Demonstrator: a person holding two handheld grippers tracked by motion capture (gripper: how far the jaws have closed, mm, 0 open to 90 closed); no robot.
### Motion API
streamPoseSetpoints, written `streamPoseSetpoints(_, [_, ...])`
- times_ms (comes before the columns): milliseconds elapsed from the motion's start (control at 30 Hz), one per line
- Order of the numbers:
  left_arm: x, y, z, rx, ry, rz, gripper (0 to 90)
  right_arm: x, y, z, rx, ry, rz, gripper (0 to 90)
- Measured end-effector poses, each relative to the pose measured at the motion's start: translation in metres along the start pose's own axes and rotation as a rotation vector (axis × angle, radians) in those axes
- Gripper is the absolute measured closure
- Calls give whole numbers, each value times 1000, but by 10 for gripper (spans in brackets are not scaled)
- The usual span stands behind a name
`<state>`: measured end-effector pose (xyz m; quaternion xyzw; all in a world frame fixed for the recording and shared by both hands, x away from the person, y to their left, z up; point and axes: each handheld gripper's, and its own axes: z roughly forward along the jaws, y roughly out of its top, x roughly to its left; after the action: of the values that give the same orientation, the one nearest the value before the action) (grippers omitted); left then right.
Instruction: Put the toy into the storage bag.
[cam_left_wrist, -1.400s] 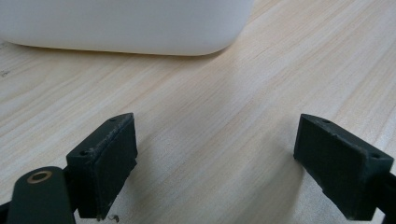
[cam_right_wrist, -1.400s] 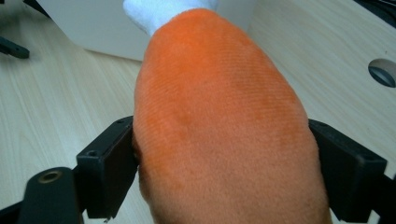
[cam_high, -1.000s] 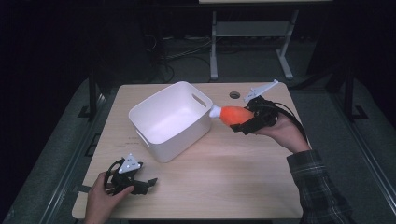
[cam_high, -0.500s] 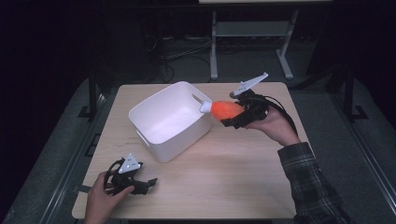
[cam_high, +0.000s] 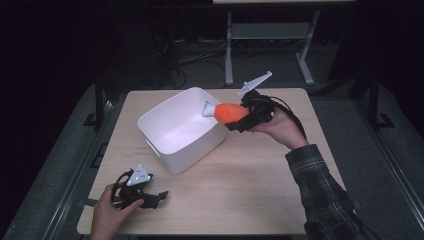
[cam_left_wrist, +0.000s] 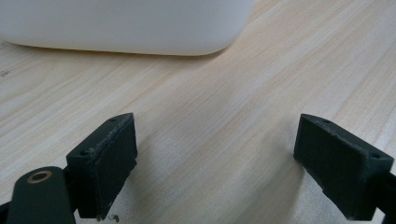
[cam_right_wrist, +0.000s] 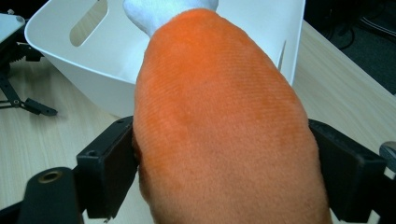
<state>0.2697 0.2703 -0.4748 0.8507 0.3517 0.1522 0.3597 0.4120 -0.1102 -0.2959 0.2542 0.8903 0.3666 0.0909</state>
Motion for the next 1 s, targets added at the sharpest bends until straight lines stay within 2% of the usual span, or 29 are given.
streamPoseSetpoints(1000, [0,0,0,0,-1,0,124,15,48,35,12,30,-66,160])
